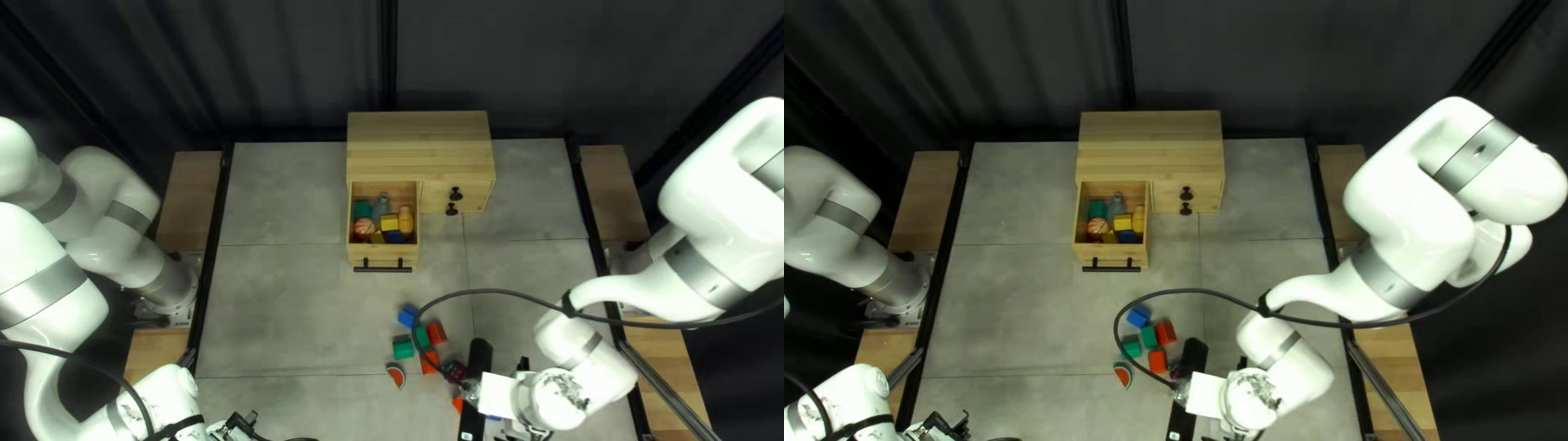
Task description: Open drawers and place objects into drawer and close
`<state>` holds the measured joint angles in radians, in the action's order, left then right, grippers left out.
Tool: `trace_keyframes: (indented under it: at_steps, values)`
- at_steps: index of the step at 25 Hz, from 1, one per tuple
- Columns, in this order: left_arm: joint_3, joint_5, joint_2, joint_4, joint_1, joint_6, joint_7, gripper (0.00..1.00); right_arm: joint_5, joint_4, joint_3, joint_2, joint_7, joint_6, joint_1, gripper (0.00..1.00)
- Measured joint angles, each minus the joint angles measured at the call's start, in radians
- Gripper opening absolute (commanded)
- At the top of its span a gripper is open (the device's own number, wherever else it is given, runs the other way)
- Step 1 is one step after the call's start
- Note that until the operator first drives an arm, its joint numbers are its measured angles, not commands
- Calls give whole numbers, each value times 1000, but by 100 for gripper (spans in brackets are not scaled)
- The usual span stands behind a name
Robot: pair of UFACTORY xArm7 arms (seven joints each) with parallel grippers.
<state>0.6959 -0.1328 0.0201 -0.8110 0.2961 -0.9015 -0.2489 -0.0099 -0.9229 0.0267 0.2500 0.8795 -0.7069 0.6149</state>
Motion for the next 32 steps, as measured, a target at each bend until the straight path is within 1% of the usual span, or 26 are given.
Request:
trace_keyframes:
  at_steps: [3, 10, 11, 12, 13, 15, 17, 21, 24, 28, 29, 32]
  values:
    - [0, 0, 0, 0, 0, 0, 0, 100, 9, -24, 2, 28, -34, 5, -12, 100]
    - [0, 0, 0, 0, 0, 0, 0, 100, 38, -38, 11, 75, -108, 52, -42, 100]
    - [0, 0, 0, 0, 0, 0, 0, 100, 44, -38, 13, 80, -120, 62, -47, 76]
    - [0, 0, 0, 0, 0, 0, 0, 100, 48, -36, 15, 84, -131, 71, -51, 31]
    - [0, 0, 0, 0, 0, 0, 0, 100, 52, -32, 18, 88, -144, 82, -56, 2]
    - [0, 0, 0, 0, 0, 0, 0, 100, 56, -27, 21, 91, -159, 94, -61, 0]
    - [0, 0, 0, 0, 0, 0, 0, 100, 55, -29, 23, 92, -168, 95, -62, 0]
    - [0, 0, 0, 0, 0, 0, 0, 100, 41, -77, 26, 89, -175, 26, -55, 0]
    - [0, 0, 0, 0, 0, 0, 0, 100, 20, -129, 28, 81, -186, -63, -46, 0]
    - [0, 0, 0, 0, 0, 0, 0, 100, -25, -203, 36, 48, -240, -227, -35, 0]
    - [0, 0, 0, 0, 0, 0, 0, 100, -41, -228, 38, 38, -267, -280, -33, 0]
    - [0, 0, 0, 0, 0, 0, 0, 100, -80, -288, 41, 10, -380, -396, -34, 0]
